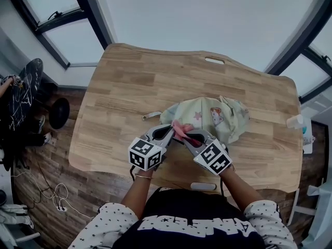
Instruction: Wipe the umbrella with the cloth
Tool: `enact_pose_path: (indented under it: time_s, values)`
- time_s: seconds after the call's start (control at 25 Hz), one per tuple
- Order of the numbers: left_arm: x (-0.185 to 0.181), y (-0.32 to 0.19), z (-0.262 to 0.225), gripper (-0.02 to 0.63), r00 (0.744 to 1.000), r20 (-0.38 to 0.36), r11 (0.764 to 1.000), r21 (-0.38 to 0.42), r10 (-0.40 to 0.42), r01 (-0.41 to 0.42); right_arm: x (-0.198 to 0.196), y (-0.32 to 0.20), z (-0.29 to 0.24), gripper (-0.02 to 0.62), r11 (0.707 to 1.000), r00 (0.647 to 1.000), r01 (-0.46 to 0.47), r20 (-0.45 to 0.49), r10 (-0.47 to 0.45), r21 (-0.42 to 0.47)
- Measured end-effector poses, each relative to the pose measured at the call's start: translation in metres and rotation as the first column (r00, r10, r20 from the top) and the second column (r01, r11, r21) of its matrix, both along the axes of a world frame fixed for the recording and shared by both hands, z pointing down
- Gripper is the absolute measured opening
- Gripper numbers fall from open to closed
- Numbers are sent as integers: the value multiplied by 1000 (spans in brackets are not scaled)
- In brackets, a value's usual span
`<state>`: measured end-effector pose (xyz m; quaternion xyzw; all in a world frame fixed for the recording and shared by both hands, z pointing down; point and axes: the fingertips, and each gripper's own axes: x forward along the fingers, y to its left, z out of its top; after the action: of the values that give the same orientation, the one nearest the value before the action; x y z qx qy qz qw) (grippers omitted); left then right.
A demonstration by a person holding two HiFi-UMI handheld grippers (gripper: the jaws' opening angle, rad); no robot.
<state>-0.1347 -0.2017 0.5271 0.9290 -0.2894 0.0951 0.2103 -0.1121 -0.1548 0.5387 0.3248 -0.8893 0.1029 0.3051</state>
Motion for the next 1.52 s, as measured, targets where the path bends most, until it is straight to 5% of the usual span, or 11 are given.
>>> enact_pose_path:
  time_s: [0.4, 0.84, 1.16, 1.52]
  values:
    - [5, 2, -7, 3, 1000, -11, 1000, 25, 8, -8, 1, 25, 2, 49, 998, 998, 59, 18, -58, -33]
    - [6, 4, -13, 2, 1000, -20, 999, 47, 10, -9, 53, -33, -68, 49, 977, 992, -108, 90, 93, 181]
    - [6, 7, -13, 3, 1000, -27, 999, 42, 6, -5, 98, -97, -70, 49, 957, 982, -170, -44, 185, 235]
    - [6, 8, -12, 3, 1000, -25, 999, 40, -3, 4, 104, -76, -22, 49, 984, 977, -63, -189, 95, 169]
